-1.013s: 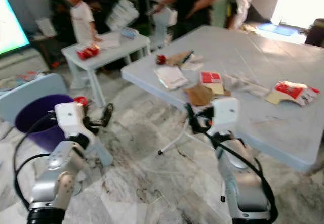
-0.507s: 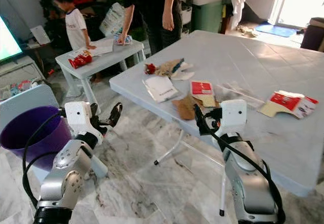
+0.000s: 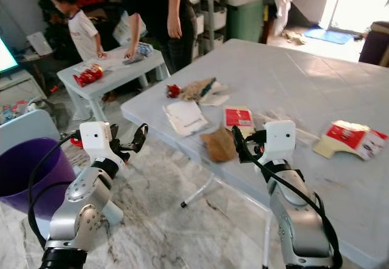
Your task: Picking trash to rubbish bin
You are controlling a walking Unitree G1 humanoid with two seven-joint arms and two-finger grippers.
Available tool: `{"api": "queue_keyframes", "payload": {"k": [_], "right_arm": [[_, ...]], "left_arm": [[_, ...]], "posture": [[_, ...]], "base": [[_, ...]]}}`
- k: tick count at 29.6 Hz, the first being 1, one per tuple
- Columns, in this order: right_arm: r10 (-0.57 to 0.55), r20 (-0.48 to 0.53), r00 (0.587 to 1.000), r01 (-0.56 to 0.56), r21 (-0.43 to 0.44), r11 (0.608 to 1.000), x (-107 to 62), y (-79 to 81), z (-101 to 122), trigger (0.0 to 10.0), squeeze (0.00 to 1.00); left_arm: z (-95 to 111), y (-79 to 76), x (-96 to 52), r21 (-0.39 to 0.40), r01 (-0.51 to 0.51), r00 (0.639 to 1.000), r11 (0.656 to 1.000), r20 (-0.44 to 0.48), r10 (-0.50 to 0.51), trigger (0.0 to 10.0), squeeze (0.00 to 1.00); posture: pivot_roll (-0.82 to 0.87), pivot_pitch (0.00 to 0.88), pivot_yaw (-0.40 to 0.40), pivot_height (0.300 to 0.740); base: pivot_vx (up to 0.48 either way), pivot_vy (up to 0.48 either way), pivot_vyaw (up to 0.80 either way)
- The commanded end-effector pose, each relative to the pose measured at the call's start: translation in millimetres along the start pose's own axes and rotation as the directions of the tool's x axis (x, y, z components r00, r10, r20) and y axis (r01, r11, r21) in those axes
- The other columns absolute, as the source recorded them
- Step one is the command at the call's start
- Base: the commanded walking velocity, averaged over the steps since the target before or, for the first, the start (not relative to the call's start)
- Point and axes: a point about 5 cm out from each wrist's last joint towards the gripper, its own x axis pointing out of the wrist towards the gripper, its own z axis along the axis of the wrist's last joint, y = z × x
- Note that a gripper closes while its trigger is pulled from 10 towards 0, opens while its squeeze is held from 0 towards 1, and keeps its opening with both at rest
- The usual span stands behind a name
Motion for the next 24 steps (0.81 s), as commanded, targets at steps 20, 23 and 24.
{"api": "queue_keyframes", "payload": {"k": [20, 23, 24], "right_arm": [[-0.003, -0.009, 1.000, 0.003, 0.010, 1.000, 1.3, -1.3, 0.3, 10.0, 0.00], [-0.003, -0.004, 1.000, 0.003, 0.004, 1.000, 1.4, -1.5, 0.8, 10.0, 0.00], [-0.003, -0.004, 1.000, 0.003, 0.005, 1.000, 1.2, -1.5, 0.8, 10.0, 0.00]], "left_arm": [[-1.7, -1.3, 0.1, 0.014, -0.002, 1.000, 1.000, -0.018, 0.002, 10.0, 0.00], [-2.1, -1.6, -0.1, 0.015, -0.001, 1.000, 1.000, -0.019, 0.002, 10.0, 0.00], [-2.2, -1.6, -0.2, 0.014, -0.002, 1.000, 1.000, -0.019, 0.002, 10.0, 0.00]], "posture": [[-0.04, 0.000, 0.043, 0.740], [-0.04, 0.000, 0.041, 0.740], [-0.04, 0.000, 0.041, 0.740]], "base": [[0.214, 0.000, -0.16], [0.000, 0.000, -0.78], [0.000, 0.000, -0.75]]}}
